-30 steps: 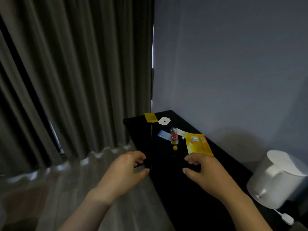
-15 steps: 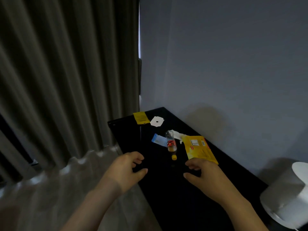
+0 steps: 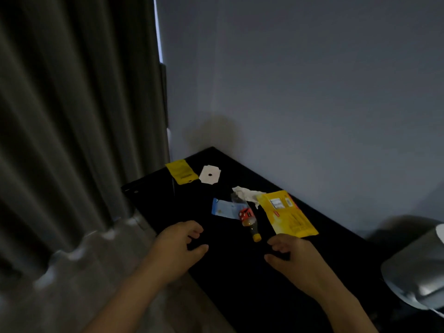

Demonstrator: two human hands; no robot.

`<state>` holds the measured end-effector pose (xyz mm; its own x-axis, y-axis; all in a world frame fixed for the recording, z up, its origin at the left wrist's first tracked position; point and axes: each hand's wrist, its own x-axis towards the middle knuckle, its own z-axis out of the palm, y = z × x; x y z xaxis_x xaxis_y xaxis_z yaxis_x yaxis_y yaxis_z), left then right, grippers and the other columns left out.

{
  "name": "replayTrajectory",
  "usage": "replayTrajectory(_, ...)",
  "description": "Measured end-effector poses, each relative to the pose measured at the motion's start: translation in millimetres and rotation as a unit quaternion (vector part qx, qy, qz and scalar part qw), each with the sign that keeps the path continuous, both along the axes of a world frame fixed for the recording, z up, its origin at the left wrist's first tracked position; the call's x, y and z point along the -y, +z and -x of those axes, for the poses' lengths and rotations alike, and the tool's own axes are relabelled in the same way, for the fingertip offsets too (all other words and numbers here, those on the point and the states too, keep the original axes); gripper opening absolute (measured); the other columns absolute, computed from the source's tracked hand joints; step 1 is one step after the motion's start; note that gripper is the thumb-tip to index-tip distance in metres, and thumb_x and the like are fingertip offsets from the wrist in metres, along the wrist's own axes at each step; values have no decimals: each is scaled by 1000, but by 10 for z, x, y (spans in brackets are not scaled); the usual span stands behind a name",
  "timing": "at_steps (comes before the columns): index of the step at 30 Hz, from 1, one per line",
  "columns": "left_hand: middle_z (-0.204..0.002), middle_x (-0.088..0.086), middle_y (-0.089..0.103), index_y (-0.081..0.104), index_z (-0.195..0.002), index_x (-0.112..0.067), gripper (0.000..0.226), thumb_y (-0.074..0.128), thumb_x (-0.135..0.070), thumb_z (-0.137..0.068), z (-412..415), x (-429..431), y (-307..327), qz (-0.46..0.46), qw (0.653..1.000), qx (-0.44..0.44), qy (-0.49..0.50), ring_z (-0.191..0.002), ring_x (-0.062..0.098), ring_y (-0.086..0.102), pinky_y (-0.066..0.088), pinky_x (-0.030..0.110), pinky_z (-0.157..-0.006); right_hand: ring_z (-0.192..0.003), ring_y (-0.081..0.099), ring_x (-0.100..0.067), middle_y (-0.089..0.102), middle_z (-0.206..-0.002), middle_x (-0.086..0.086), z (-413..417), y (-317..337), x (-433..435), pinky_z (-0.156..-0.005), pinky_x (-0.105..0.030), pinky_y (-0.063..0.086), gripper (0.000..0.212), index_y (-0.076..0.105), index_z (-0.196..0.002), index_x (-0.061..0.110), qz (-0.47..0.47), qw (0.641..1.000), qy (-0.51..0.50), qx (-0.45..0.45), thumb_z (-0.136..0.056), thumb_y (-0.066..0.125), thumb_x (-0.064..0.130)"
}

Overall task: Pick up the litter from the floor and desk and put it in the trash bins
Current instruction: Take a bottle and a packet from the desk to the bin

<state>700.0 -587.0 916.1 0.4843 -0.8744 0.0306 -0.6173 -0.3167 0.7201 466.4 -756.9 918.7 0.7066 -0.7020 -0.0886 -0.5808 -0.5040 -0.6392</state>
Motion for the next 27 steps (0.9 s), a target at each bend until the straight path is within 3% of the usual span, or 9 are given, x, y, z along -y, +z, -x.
replayTrajectory(6, -100, -16, 60, 54, -100, -41, 31, 74, -34, -77, -442, 411, -167, -8, 999, -16, -44, -94, 2, 58, 52, 23, -85, -84, 58, 7, 63, -89, 19, -317, -136, 273, -70, -11, 48, 22, 55, -78, 47, -5, 999, -47, -8, -80, 73, 33)
replayTrajectory(9, -98, -18, 59, 57, -103, -39, 31, 73, -36, -76, -680, 652, -250, -26, 999, -12, -44, -92, 0, 57, 50, 19, -83, -79, 63, -3, 68, -83, 11, -530, -231, 488, -72, -26, 53, 19, 60, -72, 41, -11, 998, -65, -5, -78, 74, 30)
replayTrajectory(11, -98, -17, 60, 59, -107, -34, 33, 73, -37, -76, -856, 832, -297, -43, 998, -1, -49, -92, 0, 58, 51, 20, -84, -80, 63, -6, 68, -84, 7, -673, -324, 694, -73, -30, 53, 11, 65, -81, 28, -12, 997, -71, -3, -78, 75, 26)
replayTrajectory(12, -98, -16, 60, 60, -108, -32, 35, 73, -36, -76, -950, 925, -309, -52, 997, 5, -53, -92, 0, 58, 51, 19, -83, -77, 62, -5, 69, -84, 7, -746, -376, 807, -73, -31, 53, 11, 66, -84, 24, -15, 997, -75, -2, -78, 75, 24)
replayTrajectory(15, -98, -19, 59, 60, -110, -31, 37, 73, -38, -76, -1241, 1210, -310, -78, 995, 16, -64, -90, -3, 57, 46, 8, -75, -70, 60, 11, 64, -72, 21, -939, -528, 1104, -66, -15, 50, 27, 61, -73, 42, -45, 995, -90, 2, -79, 75, 20)
replayTrajectory(17, -98, -21, 57, 59, -111, -33, 37, 72, -38, -77, -1384, 1399, -316, -92, 993, 21, -71, -89, -6, 55, 42, 3, -70, -69, 58, 14, 63, -69, 26, -1046, -630, 1280, -57, -8, 44, 31, 58, -71, 43, -53, 994, -95, -1, -80, 74, 19)
replayTrajectory(19, -98, -22, 56, 58, -112, -32, 37, 72, -38, -79, -1457, 1574, -349, -100, 992, 19, -77, -89, -7, 54, 41, 2, -69, -66, 59, 8, 65, -71, 22, -1154, -737, 1422, -53, -11, 43, 25, 58, -72, 40, -56, 993, -103, -7, -81, 71, 21)
replayTrajectory(22, -104, -16, 58, 58, -116, -30, 38, 71, -35, -81, -1495, 1790, -458, -115, 989, 5, -93, -94, -3, 54, 42, 5, -77, -79, 63, -9, 66, -85, 8, -1335, -885, 1586, -68, -30, 49, 6, 61, -85, 31, -66, 992, -101, -39, -85, 66, 28)
replayTrajectory(27, -111, -7, 59, 57, -120, -23, 38, 69, -31, -84, -1595, 2059, -566, -153, 982, -18, -113, -102, 5, 55, 48, 23, -92, -90, 60, -18, 61, -105, -3, -1594, -1162, 1733, -75, -33, 51, 32, 60, -111, 19, -115, 983, -116, -81, -86, 65, 37)
